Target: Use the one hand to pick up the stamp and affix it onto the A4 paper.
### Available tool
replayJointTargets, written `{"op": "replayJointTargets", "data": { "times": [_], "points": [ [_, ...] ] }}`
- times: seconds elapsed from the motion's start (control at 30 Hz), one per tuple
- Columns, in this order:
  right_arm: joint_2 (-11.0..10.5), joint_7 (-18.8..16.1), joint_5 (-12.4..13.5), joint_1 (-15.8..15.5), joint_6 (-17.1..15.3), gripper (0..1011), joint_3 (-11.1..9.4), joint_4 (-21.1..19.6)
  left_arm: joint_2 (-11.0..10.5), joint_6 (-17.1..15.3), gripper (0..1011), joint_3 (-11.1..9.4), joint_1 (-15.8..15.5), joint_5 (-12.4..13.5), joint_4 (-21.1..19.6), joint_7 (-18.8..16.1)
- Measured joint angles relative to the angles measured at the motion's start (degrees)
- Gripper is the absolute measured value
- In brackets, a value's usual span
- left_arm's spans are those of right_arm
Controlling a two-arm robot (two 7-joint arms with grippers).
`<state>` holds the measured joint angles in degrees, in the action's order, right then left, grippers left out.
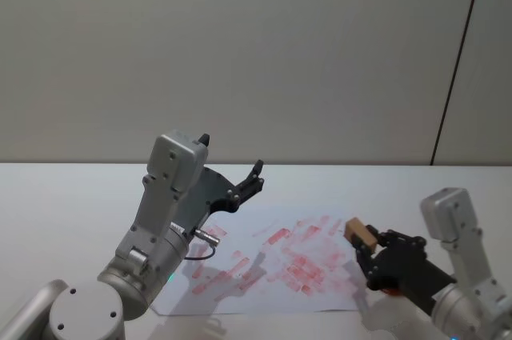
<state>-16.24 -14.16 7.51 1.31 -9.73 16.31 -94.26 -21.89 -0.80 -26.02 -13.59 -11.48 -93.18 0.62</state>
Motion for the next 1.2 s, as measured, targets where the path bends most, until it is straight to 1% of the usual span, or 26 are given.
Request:
{"op": "replayJointTargets", "data": {
  "times": [0.2,0.5,0.77,1.2],
  "points": [
    [0.9,-1.6,-1.0,0.8,-1.1,216,0.9,0.6,0.0,0.0,1002,0.0,0.0,0.0,0.0,0.0],
    [2.2,-4.0,-2.7,1.8,-2.8,216,2.2,3.4,0.0,0.0,1002,0.0,0.0,0.0,0.0,0.0],
    [2.7,-5.0,-3.6,2.1,-3.5,216,2.8,5.1,0.0,0.0,1002,0.0,0.0,0.0,0.0,0.0],
    [2.9,-5.7,-4.1,2.5,-4.0,216,3.2,6.9,0.0,0.0,1003,0.0,0.0,0.0,0.0,0.0]
  ]
}}
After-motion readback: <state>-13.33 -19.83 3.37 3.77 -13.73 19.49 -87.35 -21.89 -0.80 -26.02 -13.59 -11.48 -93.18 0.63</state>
